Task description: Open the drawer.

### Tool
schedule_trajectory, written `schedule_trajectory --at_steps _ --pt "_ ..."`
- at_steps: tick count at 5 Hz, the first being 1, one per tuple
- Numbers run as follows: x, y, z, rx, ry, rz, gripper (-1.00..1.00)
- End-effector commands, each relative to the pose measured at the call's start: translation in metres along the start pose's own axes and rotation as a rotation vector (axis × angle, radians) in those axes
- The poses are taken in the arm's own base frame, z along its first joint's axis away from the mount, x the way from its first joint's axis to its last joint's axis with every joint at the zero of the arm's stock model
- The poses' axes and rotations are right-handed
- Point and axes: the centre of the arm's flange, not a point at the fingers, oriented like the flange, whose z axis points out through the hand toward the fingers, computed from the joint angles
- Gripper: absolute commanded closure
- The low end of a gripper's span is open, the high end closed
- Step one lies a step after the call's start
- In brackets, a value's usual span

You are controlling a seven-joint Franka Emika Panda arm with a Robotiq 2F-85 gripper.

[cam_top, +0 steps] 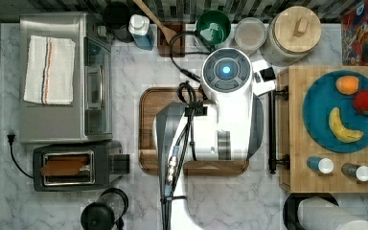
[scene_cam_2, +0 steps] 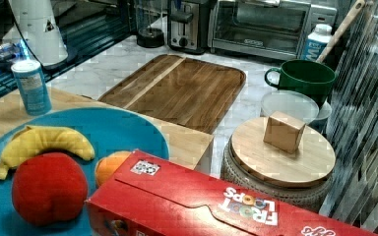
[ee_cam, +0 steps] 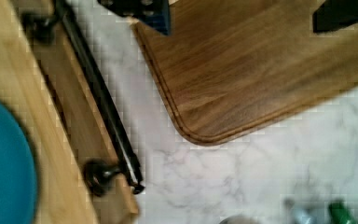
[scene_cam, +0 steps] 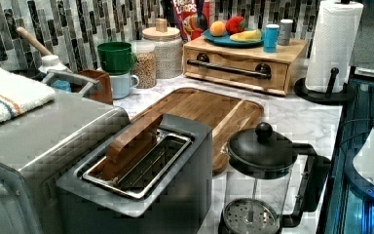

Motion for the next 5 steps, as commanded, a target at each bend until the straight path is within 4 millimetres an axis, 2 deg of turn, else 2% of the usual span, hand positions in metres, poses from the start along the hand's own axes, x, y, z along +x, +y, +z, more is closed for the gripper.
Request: schedule_trajectory --at_steps 1,2,5 --pt "-0.007 0.058 0.035 -0.015 -0.032 -0.351 -1.00" --pt "-0.002 0.076 0.044 -0.006 0.000 -0.435 -1.00" --pt "0.007 0.116 0.078 -0.016 0.091 -0.532 -1.00"
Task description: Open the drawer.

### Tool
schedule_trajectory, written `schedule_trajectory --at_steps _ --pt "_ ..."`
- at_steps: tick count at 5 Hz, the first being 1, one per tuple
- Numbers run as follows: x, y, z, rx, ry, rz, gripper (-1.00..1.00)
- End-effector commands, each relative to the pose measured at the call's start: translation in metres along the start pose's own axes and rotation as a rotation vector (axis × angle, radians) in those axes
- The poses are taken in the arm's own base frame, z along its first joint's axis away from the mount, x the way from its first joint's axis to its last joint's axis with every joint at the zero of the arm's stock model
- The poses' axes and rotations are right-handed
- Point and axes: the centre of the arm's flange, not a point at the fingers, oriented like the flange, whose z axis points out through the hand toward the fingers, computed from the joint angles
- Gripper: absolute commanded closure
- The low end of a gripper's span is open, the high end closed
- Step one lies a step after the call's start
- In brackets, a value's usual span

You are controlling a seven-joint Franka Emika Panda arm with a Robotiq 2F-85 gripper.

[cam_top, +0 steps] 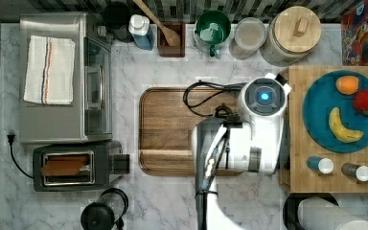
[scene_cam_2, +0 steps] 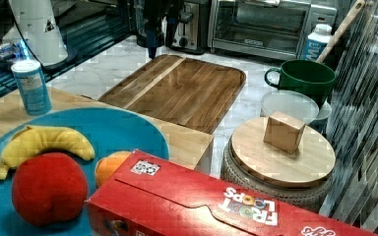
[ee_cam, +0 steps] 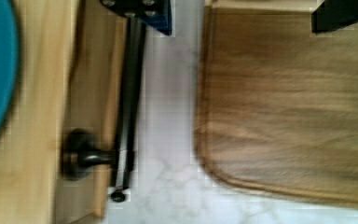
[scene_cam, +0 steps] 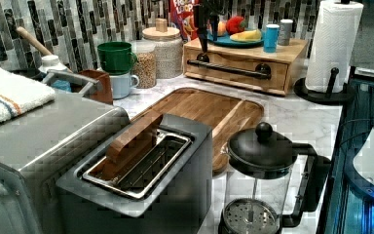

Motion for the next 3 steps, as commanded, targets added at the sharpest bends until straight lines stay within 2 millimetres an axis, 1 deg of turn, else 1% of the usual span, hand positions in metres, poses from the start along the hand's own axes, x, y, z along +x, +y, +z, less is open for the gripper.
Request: schedule_trajectory --at_steps 1,3 --pt "-0.006 0.048 0.003 -0.050 0.110 -0.087 -1.00" --pt "-0.007 0.031 0.017 -0.043 0.129 -0.024 -1.00"
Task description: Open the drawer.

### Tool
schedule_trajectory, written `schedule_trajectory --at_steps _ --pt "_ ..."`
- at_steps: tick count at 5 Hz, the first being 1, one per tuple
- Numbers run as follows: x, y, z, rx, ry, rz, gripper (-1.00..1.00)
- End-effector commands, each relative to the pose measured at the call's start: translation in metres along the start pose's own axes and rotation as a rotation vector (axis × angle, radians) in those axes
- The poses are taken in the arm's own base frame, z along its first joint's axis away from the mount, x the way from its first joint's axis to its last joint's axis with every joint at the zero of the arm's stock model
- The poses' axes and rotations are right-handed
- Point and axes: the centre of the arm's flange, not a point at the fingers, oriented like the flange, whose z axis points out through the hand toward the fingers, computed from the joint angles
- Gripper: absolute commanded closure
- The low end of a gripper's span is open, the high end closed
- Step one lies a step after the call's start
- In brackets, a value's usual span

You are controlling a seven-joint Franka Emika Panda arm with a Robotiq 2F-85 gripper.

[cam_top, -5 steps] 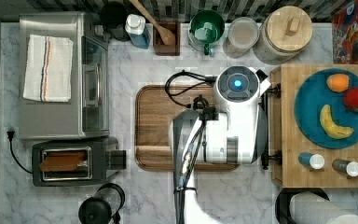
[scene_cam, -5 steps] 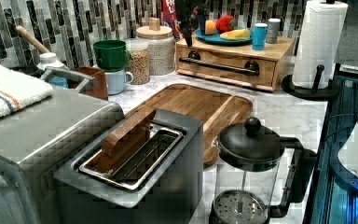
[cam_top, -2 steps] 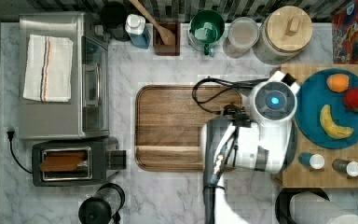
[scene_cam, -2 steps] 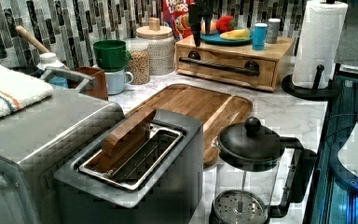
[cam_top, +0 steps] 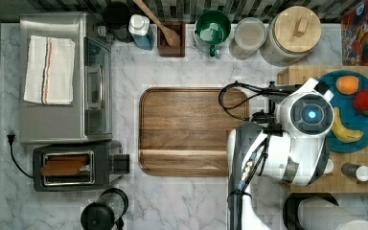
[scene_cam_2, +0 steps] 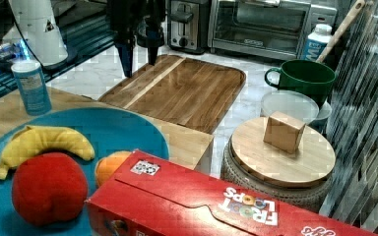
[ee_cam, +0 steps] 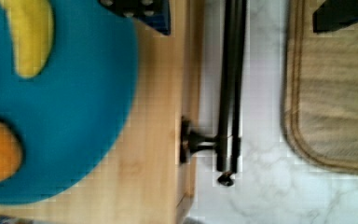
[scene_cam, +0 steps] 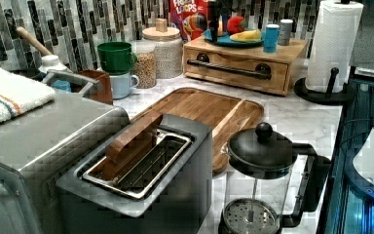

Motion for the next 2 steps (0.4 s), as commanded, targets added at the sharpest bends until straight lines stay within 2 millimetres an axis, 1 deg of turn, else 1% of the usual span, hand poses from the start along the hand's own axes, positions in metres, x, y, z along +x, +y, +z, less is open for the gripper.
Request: schedule_trajectory --at_steps 1,2 --pt "0.007 -0.057 0.014 0.018 0.026 -0.029 -1.00" --pt "0.011 -0.056 0.028 0.011 0.021 -0.022 -1.00"
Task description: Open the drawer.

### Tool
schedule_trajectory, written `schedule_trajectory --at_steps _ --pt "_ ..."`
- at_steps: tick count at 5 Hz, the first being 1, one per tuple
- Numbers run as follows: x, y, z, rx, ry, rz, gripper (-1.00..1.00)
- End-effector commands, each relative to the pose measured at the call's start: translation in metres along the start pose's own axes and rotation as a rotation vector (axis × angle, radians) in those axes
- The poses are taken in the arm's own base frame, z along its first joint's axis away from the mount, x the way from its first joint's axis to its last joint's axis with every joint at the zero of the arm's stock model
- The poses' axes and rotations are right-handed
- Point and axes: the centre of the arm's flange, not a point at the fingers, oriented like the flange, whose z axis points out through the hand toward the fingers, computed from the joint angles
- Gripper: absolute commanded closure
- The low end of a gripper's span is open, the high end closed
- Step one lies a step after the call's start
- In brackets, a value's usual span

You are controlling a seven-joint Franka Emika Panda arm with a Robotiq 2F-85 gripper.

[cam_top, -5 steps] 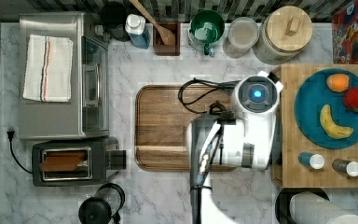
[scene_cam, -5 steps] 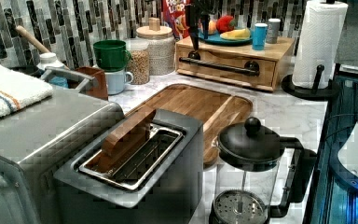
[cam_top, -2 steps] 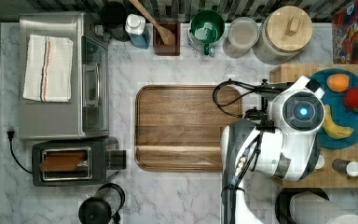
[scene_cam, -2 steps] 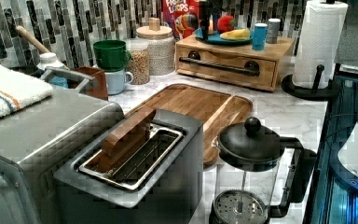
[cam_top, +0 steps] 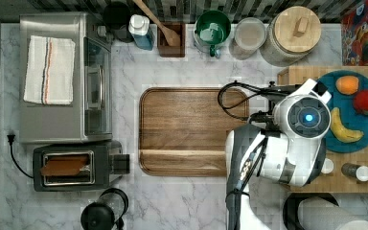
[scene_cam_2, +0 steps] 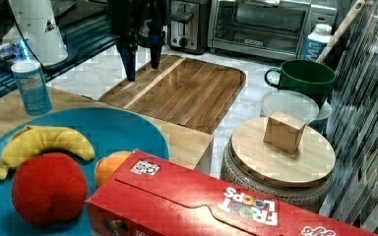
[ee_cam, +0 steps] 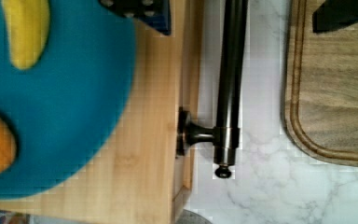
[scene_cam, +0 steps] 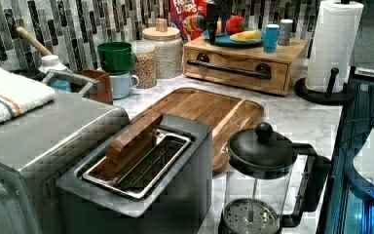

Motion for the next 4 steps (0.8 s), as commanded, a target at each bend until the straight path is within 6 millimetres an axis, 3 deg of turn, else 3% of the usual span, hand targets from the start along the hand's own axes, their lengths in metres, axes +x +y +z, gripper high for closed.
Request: schedule_trajectory --at_steps 1,2,4 --pt "0.013 -0.036 0.041 0.003 0.005 -0.031 -1.00" --pt "0.010 -0.028 0.059 0.006 0.012 -0.025 -1.00" --pt "0.008 -0.041 0.083 -0.008 -0.021 0.033 -1.00"
